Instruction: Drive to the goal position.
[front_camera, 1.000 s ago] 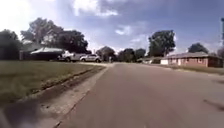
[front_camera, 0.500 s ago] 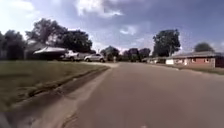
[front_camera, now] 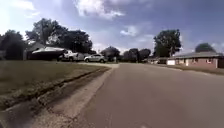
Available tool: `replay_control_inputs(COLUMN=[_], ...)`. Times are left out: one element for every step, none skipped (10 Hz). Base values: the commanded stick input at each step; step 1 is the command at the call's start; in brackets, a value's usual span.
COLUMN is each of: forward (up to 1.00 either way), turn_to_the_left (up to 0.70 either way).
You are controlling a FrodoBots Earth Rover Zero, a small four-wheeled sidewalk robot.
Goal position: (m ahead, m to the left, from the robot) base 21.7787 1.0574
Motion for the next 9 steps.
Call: replay_control_inputs(forward=[1.0,1.0,1.0,1.0,1.0,1.0,1.0,1.0,1.0], turn_to_the_left=[-0.04,-0.25,-0.3,0.0,0.0,0.0,0.0,0.0,-0.09])
